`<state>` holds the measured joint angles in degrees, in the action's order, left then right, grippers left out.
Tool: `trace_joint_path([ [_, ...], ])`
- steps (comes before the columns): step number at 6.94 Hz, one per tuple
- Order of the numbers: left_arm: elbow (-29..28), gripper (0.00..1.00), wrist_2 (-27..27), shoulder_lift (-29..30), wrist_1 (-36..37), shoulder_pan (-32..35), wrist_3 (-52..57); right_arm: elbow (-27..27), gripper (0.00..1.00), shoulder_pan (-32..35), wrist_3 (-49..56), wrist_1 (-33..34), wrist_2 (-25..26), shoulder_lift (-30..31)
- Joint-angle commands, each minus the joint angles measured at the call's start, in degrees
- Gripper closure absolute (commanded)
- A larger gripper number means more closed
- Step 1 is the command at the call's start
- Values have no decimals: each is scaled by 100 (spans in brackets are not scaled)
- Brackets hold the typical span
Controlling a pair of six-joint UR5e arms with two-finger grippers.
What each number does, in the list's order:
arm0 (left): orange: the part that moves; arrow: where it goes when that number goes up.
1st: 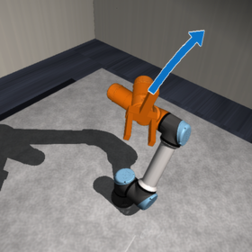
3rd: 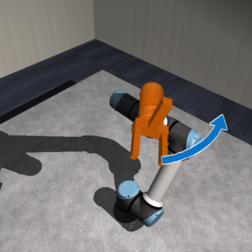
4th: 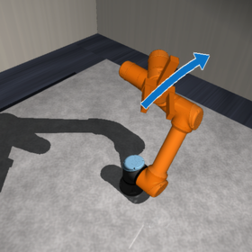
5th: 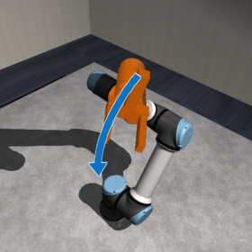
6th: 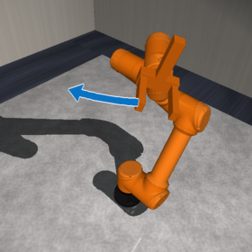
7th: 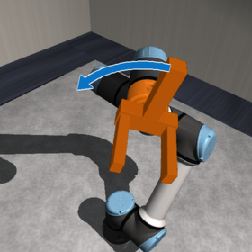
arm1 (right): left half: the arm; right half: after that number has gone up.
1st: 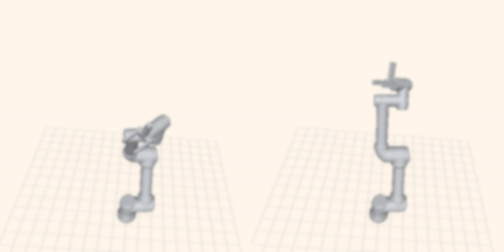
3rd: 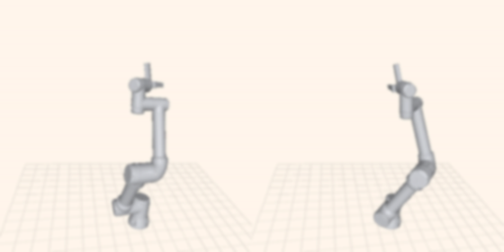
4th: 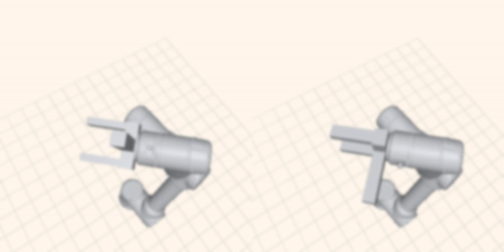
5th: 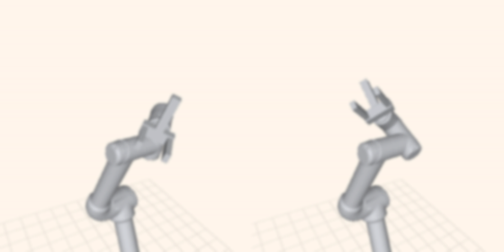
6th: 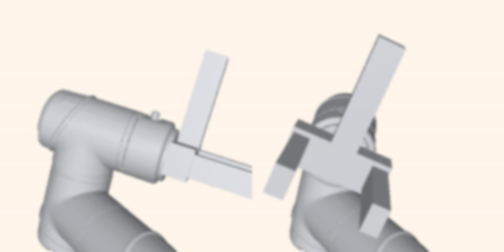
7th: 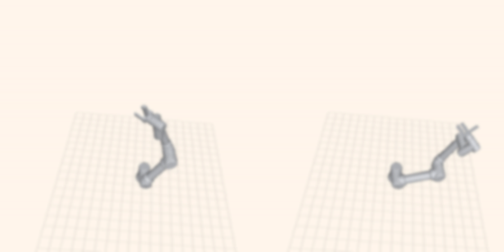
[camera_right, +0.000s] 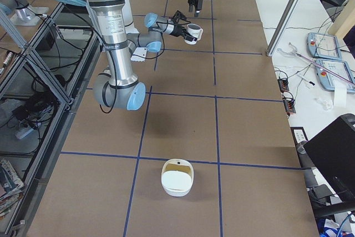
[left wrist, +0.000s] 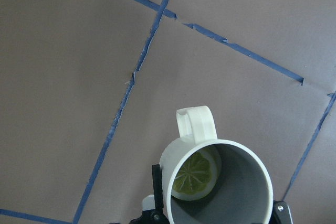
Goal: Left arm hands cup to right arm to dump lemon
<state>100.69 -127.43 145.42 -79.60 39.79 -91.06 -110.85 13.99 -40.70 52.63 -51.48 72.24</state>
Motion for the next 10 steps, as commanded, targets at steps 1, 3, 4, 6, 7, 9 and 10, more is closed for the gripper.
trace_joint_path([
  [1,126,0,-1,-145,-3,20,-9,-760,72,59,-17,-34,24,1157],
  [3,144,0,8,-276,-12,20,-9,-1060,78,365,-889,-130,24,2140],
  [4,144,0,8,-294,-12,20,0,-1044,81,611,-1200,-705,-11,2537],
  [6,153,0,16,-294,-3,11,-9,-861,98,902,-2239,-2520,-20,3757],
  [7,153,0,16,-303,-3,20,-9,-268,97,1069,-3180,-3696,-20,3893],
  [9,153,0,25,-303,-3,20,-9,997,96,1594,-3251,-5641,-378,4377],
  [10,161,0,25,-303,5,20,-9,2048,95,2302,-3242,-6764,-1311,4474],
])
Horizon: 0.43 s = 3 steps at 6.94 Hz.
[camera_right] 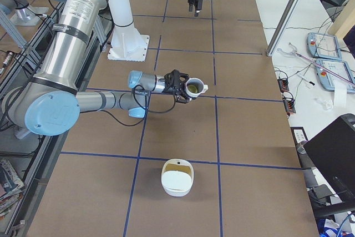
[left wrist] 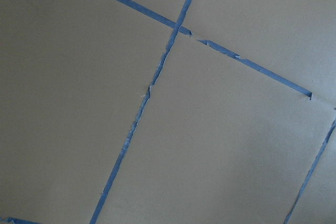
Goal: Left arm hands cup to right arm to dump lemon
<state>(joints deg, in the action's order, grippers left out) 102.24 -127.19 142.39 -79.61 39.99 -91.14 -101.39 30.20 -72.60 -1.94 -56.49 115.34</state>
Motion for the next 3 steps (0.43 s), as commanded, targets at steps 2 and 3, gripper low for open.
trace_joint_path([
  [2,15,0,1,-9,15,-8,-18,2330,94,3628,-139,-1906,-4136,-176],
  [3,15,0,1,-36,7,0,-9,2386,94,3825,-810,-1985,-4255,-169],
])
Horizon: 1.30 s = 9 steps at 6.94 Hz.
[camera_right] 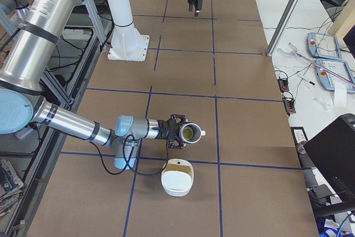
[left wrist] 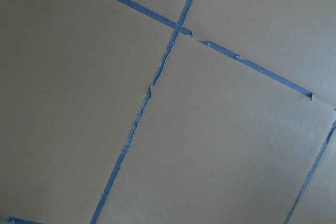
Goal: Left arm hands cup to right arm to dump lemon
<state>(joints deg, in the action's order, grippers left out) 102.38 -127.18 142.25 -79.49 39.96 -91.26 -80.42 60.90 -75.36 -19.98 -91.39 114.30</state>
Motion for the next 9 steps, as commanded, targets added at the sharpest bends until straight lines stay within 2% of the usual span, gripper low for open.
trace_joint_path([
  [1,10,0,78,-74,-14,-6,3,281,94,757,-2038,-460,-740,-127],
  [2,10,0,105,-74,-14,-6,3,133,93,774,-3349,-489,-731,-223],
  [5,19,0,114,-74,-14,-6,3,237,91,1299,-6315,-602,-696,-549],
  [7,63,0,140,-65,-14,-14,3,1067,88,1302,-7507,-1714,-372,-724],
  [8,72,0,149,-39,-14,-23,-6,1316,88,1310,-8425,-2103,-362,-751],
  [9,89,0,167,-30,-23,-32,-189,1753,88,1302,-8686,-2742,-292,-769],
])
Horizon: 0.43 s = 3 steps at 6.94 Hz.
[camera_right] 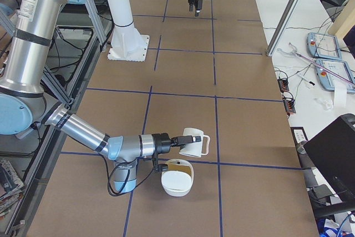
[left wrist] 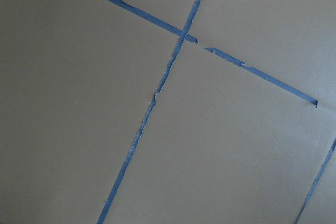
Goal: Left arm hands cup to right arm to dump lemon
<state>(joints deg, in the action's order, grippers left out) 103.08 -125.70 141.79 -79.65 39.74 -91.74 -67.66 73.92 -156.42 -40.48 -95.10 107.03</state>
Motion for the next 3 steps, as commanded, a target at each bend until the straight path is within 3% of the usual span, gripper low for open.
trace_joint_path([
  [1,37,0,106,15,-7,-10,-151,552,88,-1,-1026,-759,88,-172],
  [3,37,0,133,-3,-7,-10,-151,762,88,17,-1643,-1213,106,-113],
])
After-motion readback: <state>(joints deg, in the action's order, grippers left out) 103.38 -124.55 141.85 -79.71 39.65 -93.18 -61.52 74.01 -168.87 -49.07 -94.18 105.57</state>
